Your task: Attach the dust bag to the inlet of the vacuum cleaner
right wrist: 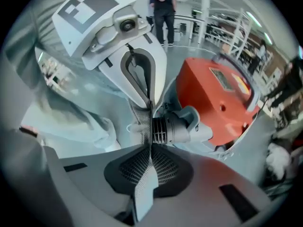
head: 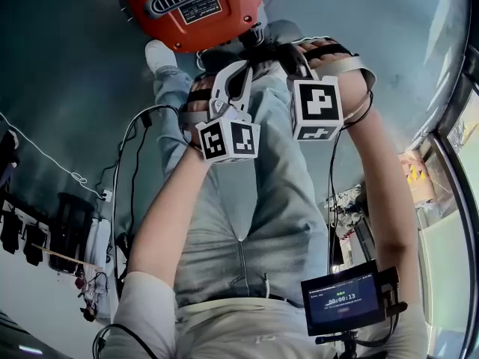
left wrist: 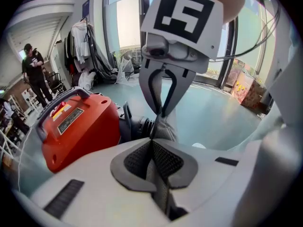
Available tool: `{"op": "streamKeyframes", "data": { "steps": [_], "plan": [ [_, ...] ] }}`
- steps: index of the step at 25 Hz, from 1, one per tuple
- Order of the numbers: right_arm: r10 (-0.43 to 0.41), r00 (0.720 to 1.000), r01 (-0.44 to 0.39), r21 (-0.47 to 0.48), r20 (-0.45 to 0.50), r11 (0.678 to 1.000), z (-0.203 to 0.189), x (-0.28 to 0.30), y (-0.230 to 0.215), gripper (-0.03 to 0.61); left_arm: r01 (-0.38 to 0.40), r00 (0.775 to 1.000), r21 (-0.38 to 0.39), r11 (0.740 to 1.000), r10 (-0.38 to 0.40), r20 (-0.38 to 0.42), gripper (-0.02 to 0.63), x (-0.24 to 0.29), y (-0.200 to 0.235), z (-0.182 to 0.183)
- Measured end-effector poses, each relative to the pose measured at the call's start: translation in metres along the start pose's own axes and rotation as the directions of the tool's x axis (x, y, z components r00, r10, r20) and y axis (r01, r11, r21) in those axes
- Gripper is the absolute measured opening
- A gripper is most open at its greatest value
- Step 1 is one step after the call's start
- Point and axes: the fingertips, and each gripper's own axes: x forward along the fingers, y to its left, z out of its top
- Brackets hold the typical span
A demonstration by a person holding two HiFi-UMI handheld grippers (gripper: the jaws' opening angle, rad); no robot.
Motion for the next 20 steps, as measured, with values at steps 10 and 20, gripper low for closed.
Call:
{"op": "streamKeyframes", "data": {
  "steps": [10,20],
  "plan": [
    [-0.090,0.996,0.087,0.095,0.021,0.992,-0.002,-0.004,-0.001,0.021,-0.008,1.000,0.080,0.997,0.008,0.000,0.011,0.001,0.000,0.004],
    [-0.098,0.995,0.094,0.162,0.018,0.982,-0.003,-0.009,-0.014,0.021,0.069,0.996,-0.110,0.992,-0.074,-0.044,0.006,-0.001,0.015,0.007]
  ]
}}
